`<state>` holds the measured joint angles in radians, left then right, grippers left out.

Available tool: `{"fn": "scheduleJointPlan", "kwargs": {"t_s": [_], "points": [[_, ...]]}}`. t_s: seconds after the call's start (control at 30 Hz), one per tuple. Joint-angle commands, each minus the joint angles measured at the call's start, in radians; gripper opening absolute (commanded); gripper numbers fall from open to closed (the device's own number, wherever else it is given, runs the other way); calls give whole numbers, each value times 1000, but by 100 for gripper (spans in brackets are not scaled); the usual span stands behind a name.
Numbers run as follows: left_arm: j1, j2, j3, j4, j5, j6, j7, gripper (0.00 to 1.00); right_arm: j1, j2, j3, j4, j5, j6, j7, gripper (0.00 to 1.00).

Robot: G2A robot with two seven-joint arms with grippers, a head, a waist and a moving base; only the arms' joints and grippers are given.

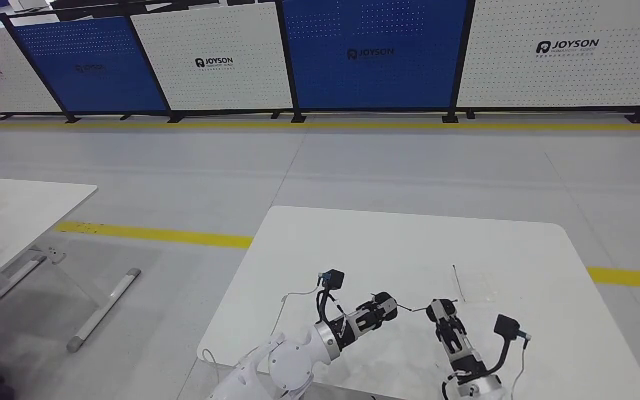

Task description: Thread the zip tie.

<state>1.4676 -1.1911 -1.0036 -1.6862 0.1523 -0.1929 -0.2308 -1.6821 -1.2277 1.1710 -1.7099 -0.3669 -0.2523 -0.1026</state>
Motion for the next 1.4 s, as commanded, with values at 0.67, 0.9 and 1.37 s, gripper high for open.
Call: {"fn": "scheduleJointPlan", "kwargs": {"t_s": [0.67, 0.9, 1.37], "points": [[0, 0, 0, 0, 0, 0, 0, 0, -14, -9, 17, -5, -7, -11, -17, 0], [5, -6, 13, -9, 17, 59, 70, 0, -16, -10, 18, -6, -10, -9, -28, 0], [5, -6, 15, -8, 20, 60, 69, 0, 3, -18, -10, 8, -46, 30, -33, 0]]}}
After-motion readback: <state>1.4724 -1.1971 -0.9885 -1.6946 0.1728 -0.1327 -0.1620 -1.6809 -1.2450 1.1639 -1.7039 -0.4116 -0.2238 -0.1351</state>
